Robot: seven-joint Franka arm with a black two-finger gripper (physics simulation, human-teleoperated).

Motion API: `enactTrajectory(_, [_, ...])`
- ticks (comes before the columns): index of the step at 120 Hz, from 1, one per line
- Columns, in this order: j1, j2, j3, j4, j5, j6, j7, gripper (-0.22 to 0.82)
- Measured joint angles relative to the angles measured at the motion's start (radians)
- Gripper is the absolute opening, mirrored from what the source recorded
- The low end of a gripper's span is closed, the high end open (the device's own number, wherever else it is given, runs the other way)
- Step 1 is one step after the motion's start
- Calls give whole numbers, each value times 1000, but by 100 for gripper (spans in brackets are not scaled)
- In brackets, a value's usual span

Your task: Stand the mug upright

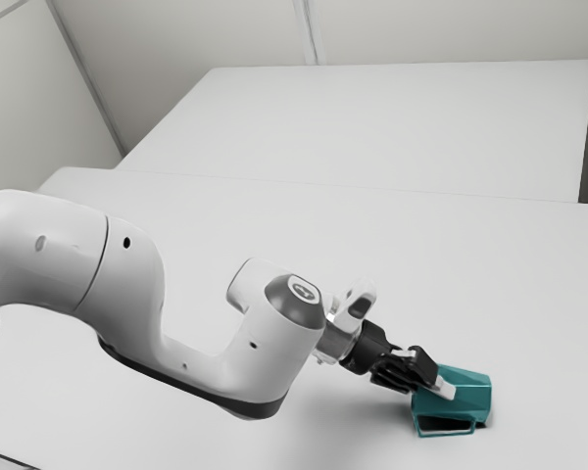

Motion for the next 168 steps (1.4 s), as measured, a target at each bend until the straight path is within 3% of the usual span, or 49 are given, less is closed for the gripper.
enactTrajectory(44, [-12, -38, 0, 7, 0, 6, 25, -16])
enactTrajectory(76, [-14, -190, 2, -10, 17, 10, 24, -17])
enactTrajectory(94, [-16, -243, 25, -7, 248, 11, -20, -17])
enactTrajectory(125, [68, -259, 280, 163, 952, -266, -194, -17])
enactTrajectory(168, [12, -214, 451, 296, 1363, -585, -424, -17])
